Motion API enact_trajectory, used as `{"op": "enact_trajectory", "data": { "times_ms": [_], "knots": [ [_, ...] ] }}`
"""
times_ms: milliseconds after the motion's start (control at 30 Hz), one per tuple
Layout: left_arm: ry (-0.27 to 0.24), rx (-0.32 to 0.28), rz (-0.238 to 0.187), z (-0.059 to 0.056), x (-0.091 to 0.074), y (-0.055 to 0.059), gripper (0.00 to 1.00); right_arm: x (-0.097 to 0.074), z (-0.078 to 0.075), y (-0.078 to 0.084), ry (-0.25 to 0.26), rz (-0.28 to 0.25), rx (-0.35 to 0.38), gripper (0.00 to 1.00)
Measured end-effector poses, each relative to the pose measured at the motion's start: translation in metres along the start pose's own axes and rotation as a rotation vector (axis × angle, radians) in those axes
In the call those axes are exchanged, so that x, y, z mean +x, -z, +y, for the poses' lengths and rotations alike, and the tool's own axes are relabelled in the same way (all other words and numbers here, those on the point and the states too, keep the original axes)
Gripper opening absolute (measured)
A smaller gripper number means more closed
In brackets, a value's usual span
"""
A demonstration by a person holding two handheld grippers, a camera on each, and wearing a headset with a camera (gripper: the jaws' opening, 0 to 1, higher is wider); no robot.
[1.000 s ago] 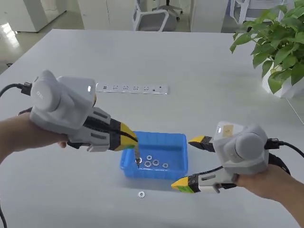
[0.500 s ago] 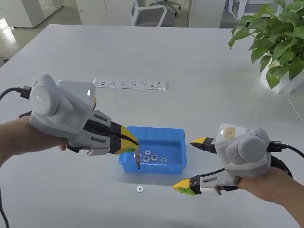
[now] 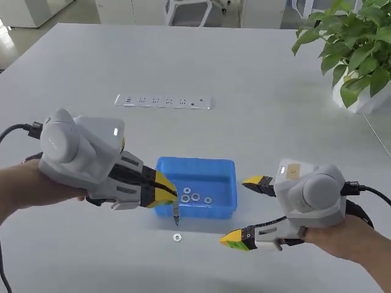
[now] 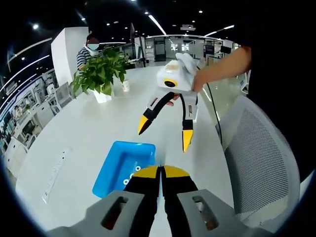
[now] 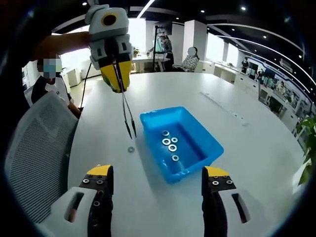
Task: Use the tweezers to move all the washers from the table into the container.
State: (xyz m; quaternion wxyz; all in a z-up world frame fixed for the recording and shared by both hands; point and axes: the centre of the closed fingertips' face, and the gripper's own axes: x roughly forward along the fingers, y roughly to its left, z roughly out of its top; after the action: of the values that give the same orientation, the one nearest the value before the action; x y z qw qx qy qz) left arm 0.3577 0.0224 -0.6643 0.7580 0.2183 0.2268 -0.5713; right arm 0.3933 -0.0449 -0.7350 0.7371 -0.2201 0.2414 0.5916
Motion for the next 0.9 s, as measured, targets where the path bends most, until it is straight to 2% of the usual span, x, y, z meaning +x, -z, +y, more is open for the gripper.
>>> {"op": "enact_trajectory", "data": {
  "times_ms": [567, 900],
  "knots": [
    [0.028, -0.013, 0.01, -0.012, 0.014, 0.019, 0.05, 0.0, 0.003, 0.007, -0.006, 0.013, 0.006, 0.73],
    [0.03, -0.011, 0.009, -0.012, 0.016, 0.025, 0.05, 0.002, 0.005, 0.009, -0.011, 0.018, 0.01, 0.72]
  ]
}}
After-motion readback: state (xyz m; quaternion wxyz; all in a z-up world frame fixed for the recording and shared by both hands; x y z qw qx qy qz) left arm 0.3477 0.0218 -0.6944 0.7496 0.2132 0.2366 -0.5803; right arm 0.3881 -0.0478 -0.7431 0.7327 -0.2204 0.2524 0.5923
